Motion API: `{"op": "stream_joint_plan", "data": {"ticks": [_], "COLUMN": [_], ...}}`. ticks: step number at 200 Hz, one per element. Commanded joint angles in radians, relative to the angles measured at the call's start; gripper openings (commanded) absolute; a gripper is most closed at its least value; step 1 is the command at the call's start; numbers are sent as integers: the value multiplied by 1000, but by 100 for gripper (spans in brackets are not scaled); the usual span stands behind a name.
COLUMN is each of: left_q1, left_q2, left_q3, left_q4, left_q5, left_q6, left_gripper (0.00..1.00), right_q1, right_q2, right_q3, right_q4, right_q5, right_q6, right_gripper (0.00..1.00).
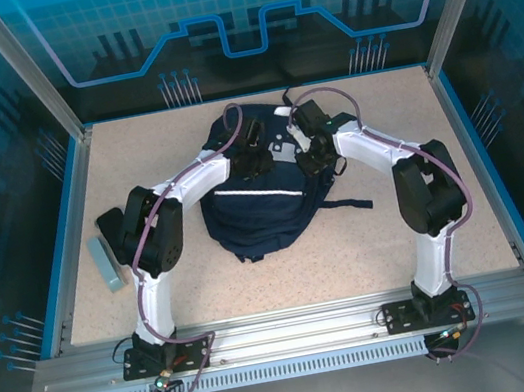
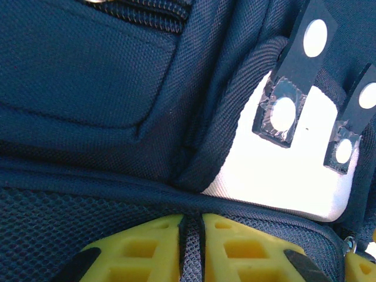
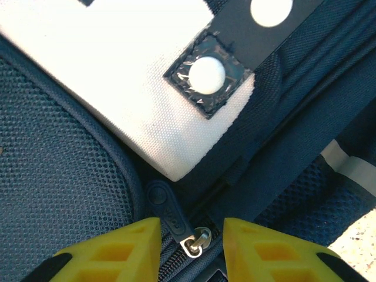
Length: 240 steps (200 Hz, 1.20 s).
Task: Pack books, pencil case, and school supplies into a backpack
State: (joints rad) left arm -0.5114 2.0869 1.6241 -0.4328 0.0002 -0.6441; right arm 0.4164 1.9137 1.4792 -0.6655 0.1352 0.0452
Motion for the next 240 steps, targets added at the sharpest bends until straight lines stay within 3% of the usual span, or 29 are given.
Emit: {"op": "stream_joint_plan", "data": {"ticks": [1, 49, 114, 188, 206, 240], "left_q1": [4, 36, 59, 60, 63, 72], "left_q2": [39, 23, 22, 21, 19, -15], "left_q3": [-39, -89, -141, -144, -145, -173], "left_q4": [-83, -63, -63, -59, -61, -58], "left_q5": [-14, -3, 4, 17, 17, 24], "left_q6": [31, 29, 49, 57, 64, 104], "left_gripper": [17, 17, 16, 16, 16, 19], "right_q1": [3, -6, -31, -34, -34, -33], "right_q2": [20, 67, 44, -25, -38, -47], "right_q3": [15, 43, 13, -15, -20, -25], "right_q4": [-47, -91, -3, 36, 33, 9], "right_q5": [-55, -84, 125, 231, 171, -83], "right_q6": [-67, -98, 42, 185, 169, 94], "right_gripper": [37, 38, 31, 23, 25, 36]}}
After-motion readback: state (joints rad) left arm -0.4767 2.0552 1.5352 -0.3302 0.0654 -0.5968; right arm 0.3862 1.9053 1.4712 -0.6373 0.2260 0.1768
